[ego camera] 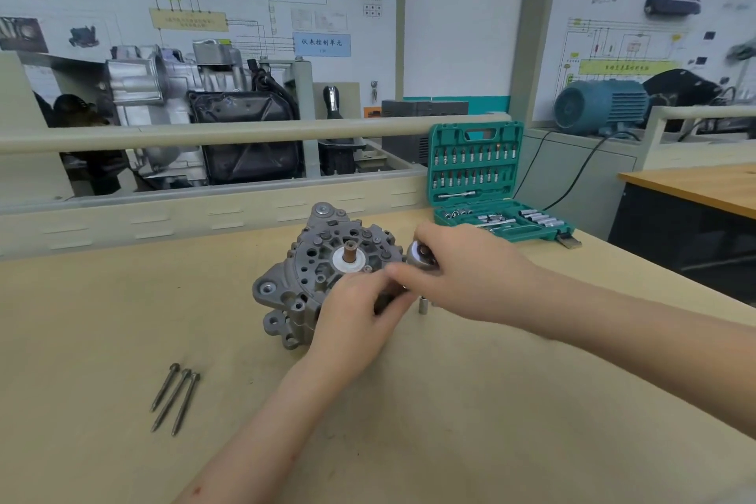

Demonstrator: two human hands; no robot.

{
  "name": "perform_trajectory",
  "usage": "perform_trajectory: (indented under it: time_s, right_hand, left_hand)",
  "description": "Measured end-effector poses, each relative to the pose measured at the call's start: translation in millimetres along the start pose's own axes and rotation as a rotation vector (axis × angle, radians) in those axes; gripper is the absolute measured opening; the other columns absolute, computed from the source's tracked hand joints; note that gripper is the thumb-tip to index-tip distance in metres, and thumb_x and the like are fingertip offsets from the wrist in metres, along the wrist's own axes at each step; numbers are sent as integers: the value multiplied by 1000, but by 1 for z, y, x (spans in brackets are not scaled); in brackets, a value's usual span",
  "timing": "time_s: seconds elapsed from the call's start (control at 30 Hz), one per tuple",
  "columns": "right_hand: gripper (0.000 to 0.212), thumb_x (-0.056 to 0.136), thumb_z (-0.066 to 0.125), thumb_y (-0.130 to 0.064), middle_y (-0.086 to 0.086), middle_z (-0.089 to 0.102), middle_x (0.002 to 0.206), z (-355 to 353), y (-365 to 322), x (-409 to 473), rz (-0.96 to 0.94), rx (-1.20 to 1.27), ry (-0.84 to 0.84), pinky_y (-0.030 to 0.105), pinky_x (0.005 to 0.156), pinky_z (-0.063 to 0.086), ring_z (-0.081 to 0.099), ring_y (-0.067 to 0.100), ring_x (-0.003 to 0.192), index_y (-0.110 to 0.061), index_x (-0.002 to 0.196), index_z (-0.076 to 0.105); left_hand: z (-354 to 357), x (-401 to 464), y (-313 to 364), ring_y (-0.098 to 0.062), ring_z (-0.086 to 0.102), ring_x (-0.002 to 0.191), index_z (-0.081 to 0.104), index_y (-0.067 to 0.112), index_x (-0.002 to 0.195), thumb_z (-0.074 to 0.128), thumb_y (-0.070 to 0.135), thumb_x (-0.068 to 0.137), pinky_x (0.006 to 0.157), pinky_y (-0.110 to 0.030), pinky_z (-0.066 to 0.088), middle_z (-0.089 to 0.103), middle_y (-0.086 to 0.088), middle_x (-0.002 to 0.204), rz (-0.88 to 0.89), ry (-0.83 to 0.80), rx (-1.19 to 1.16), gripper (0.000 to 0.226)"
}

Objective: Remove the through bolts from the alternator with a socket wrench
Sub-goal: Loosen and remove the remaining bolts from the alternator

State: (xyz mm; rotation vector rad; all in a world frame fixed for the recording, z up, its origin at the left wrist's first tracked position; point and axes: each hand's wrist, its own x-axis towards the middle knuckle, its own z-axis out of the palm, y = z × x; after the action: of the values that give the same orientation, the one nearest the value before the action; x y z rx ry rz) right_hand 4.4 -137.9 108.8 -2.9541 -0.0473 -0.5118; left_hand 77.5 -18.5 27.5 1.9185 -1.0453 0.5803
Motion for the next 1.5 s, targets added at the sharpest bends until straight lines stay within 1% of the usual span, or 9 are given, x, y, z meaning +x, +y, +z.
perform_trajectory:
  time_s: [0.1, 0.17, 0.27, 0.47, 0.87, 1.07, 1.17, 1.33, 1.5]
  right_hand:
    - [49, 79, 42, -65, -8, 36, 53, 2, -1, 0, -44, -115, 117, 26, 44, 22, 31, 2, 49, -24, 59, 25]
    - [51, 78, 46, -63, -6, 36, 49, 1, 2, 4, -55, -92, 170, 25, 43, 23, 32, 3, 46, -21, 56, 27]
    - [47, 81, 51, -53, -5, 37, 47, 2, 8, 9, -107, -119, 215, 24, 43, 21, 34, 4, 46, -20, 56, 28]
    - [33, 79, 53, -40, -4, 37, 48, 2, 14, 15, -210, -120, 210, 24, 45, 27, 42, 21, 54, -19, 59, 36]
    - [29, 66, 64, -18, 3, 42, 39, -13, 10, 34, -821, -235, 201, 22, 34, 27, 21, 21, 37, -16, 53, 38]
    - [32, 86, 49, -38, -7, 35, 49, -1, -4, 32, -482, -335, 209, 18, 42, 19, 35, 22, 44, -18, 69, 33]
    - [36, 86, 45, -54, -6, 44, 64, -5, -3, 32, -143, -88, -13, 25, 46, 29, 41, 11, 55, -21, 74, 39]
    - [38, 84, 47, -57, -4, 48, 67, -4, -1, 21, -62, 97, -110, 25, 47, 31, 42, 10, 56, -21, 75, 39]
    - [35, 83, 57, -38, -9, 34, 46, -1, 7, 19, -662, -211, 286, 20, 36, 18, 27, 18, 40, -16, 66, 36]
  left_hand:
    - [3, -3, -5, -19, 58, 84, 61, 4, 81, 68, 26, 77, 78, -40, 47, 65, -7, 83, 14, -63, 19, 23]
    - [9, -7, -12, -17, 47, 115, 64, 9, 94, 71, 29, 74, 100, -37, 32, 64, -3, 107, 78, -3, 215, 30]
    - [10, -7, -19, -20, 33, 132, 59, 11, 116, 65, 39, 78, 108, -30, 12, 56, 0, 127, 81, -30, 420, 47]
    - [3, -3, -23, -26, 63, 100, 71, 5, 90, 82, 20, 62, 85, -45, 50, 70, -5, 101, 189, 27, 437, 34]
    - [-2, -3, -24, -25, 65, 93, 71, 5, 84, 84, 16, 56, 74, -37, 56, 71, -3, 93, 285, 75, 416, 33]
    - [-1, -3, -24, -26, 65, 91, 68, 4, 75, 84, 15, 56, 75, -37, 55, 70, -6, 85, 306, 90, 441, 27]
    - [0, -4, -25, -26, 65, 93, 69, 3, 82, 84, 15, 57, 78, -39, 54, 70, -6, 88, 294, 87, 447, 32]
    - [2, -5, -27, -26, 64, 90, 67, 3, 79, 75, 16, 65, 73, -39, 55, 69, -6, 84, 303, 83, 436, 21]
    - [1, -6, -26, -25, 62, 100, 70, 5, 91, 54, 36, 80, 81, -36, 52, 70, -3, 97, 258, 79, 404, 37]
